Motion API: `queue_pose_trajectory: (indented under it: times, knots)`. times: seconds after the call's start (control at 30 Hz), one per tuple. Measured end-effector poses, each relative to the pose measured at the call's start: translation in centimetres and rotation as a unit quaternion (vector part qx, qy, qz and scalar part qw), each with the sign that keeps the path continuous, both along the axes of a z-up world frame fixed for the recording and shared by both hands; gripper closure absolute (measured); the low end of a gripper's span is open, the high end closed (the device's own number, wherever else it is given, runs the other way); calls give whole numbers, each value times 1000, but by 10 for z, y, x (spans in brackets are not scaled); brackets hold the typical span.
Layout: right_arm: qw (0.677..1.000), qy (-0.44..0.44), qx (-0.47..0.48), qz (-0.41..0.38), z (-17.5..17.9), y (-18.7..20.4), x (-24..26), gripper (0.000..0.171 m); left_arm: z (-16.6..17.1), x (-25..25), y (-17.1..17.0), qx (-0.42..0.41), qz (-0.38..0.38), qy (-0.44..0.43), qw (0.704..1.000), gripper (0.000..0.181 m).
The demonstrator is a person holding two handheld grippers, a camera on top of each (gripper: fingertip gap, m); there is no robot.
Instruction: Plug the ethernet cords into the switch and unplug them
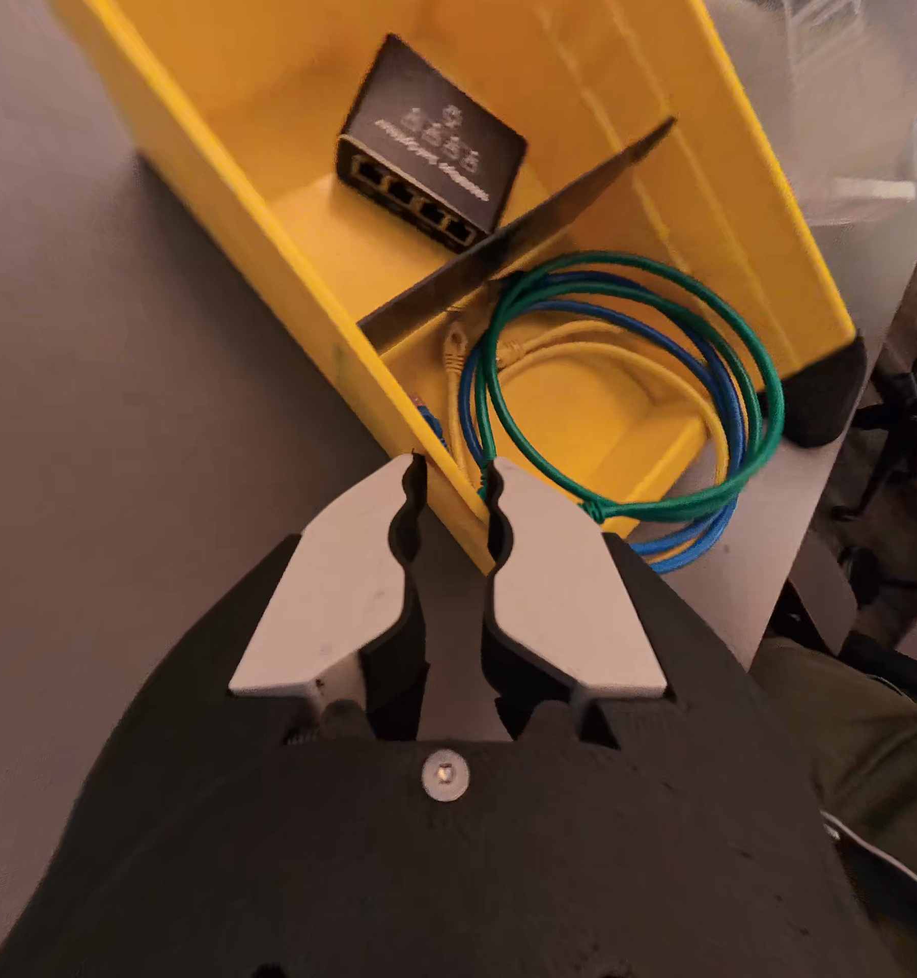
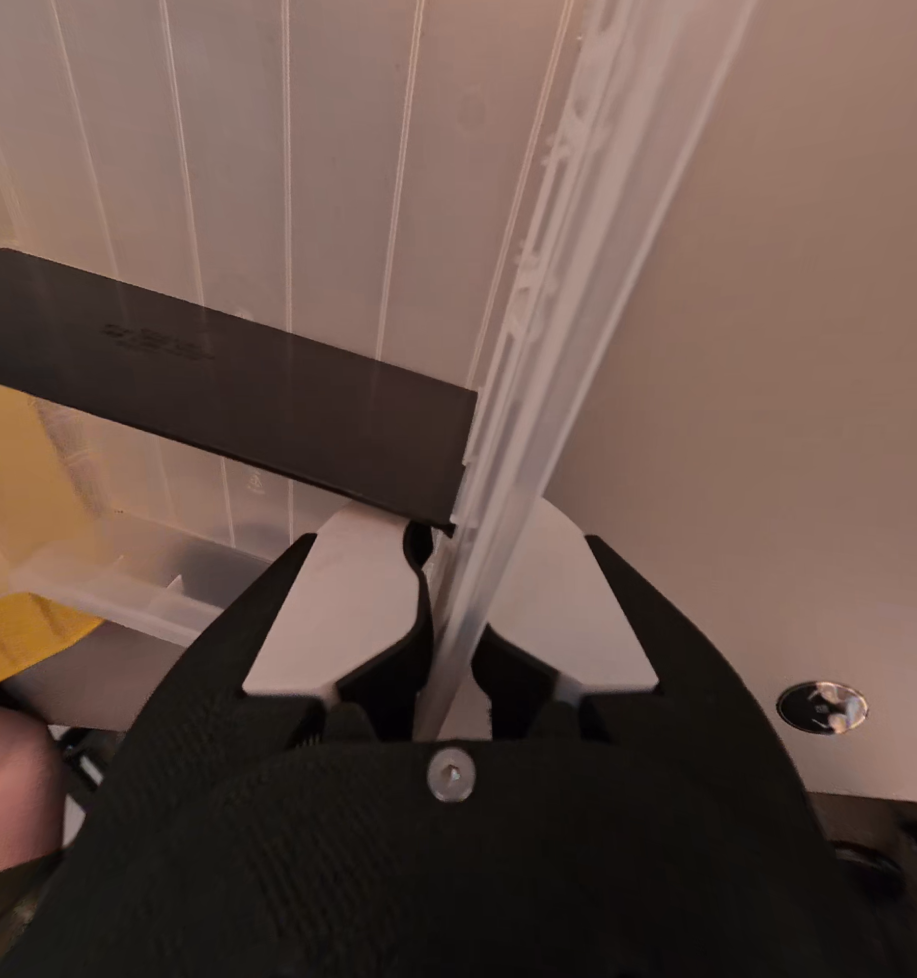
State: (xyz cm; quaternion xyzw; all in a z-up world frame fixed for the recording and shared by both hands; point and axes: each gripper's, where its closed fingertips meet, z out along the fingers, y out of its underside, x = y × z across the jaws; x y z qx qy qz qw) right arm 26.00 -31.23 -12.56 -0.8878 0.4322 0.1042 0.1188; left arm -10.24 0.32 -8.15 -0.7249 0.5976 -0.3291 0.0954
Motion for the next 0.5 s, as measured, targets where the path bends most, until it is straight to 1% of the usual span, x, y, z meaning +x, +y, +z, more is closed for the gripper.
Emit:
queue_pose_trajectory:
  times: [0.13, 0.2, 0.27, 0.4, 0.43, 0.5]
  knots:
    - [998, -7, -27, 50, -3, 26, -11, 162, 2, -57, 50, 4, 64, 43, 997, 170]
    - [997, -7, -26, 68, -3, 43, -17, 162, 3, -86, 88, 43, 132, 47, 989, 175]
    - [996, -11, -27, 87, -3, 60, -22, 162, 4, -122, 118, 50, 198, 46, 978, 177]
    - [988, -39, -57, 135, -5, 89, -24, 162, 6, -191, 151, -15, 306, 1, 952, 175]
    - [985, -46, -68, 149, -6, 94, -23, 163, 6, -207, 156, -16, 322, -7, 947, 175]
    - [982, -31, -79, 168, -10, 102, -28, 163, 7, -235, 166, -14, 365, -12, 931, 175]
